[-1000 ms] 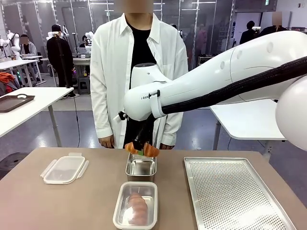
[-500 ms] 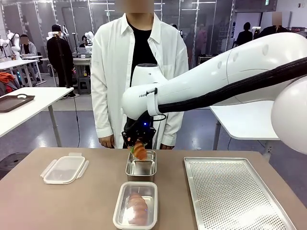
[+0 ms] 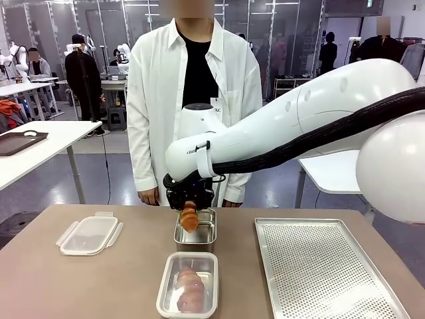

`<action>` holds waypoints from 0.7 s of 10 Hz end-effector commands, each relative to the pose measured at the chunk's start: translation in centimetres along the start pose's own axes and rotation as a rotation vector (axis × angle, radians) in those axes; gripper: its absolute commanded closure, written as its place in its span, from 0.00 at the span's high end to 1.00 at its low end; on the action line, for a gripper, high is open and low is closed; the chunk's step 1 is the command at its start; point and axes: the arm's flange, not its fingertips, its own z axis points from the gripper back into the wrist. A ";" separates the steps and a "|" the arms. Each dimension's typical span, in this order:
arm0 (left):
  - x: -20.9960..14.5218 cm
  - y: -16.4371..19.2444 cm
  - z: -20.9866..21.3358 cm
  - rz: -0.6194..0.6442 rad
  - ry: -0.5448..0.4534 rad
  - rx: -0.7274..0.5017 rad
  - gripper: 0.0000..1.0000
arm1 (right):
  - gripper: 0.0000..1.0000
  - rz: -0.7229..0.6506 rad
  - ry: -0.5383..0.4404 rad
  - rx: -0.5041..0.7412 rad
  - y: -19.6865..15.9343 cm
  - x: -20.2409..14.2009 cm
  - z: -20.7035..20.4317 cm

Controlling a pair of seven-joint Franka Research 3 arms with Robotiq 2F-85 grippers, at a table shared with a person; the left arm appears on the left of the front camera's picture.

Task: Place the bread into the airtight container.
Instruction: Pick up a Butter Roll and place it into an empty Airtight Container.

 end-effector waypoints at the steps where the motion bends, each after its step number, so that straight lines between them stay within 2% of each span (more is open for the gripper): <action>1: 0.1 0.0 0.2 -0.014 -0.001 -0.002 1.00 | 0.45 -0.043 -0.013 -0.042 0.2 -0.3 -0.7; 4: 0.1 0.0 0.2 -0.014 -0.001 -0.002 1.00 | 0.45 -0.049 -0.007 -0.063 -0.9 0.7 -2.3; 5: 0.1 0.0 0.2 -0.014 -0.001 -0.002 1.00 | 0.75 -0.048 -0.020 -0.074 -1.2 0.8 -2.3; 6: 0.1 0.0 0.2 -0.014 -0.001 -0.002 1.00 | 0.85 -0.052 -0.022 -0.061 -1.6 1.0 -2.2; 7: 0.1 0.0 0.2 -0.014 -0.001 -0.002 1.00 | 1.00 -0.054 -0.020 -0.060 -1.8 1.0 -2.1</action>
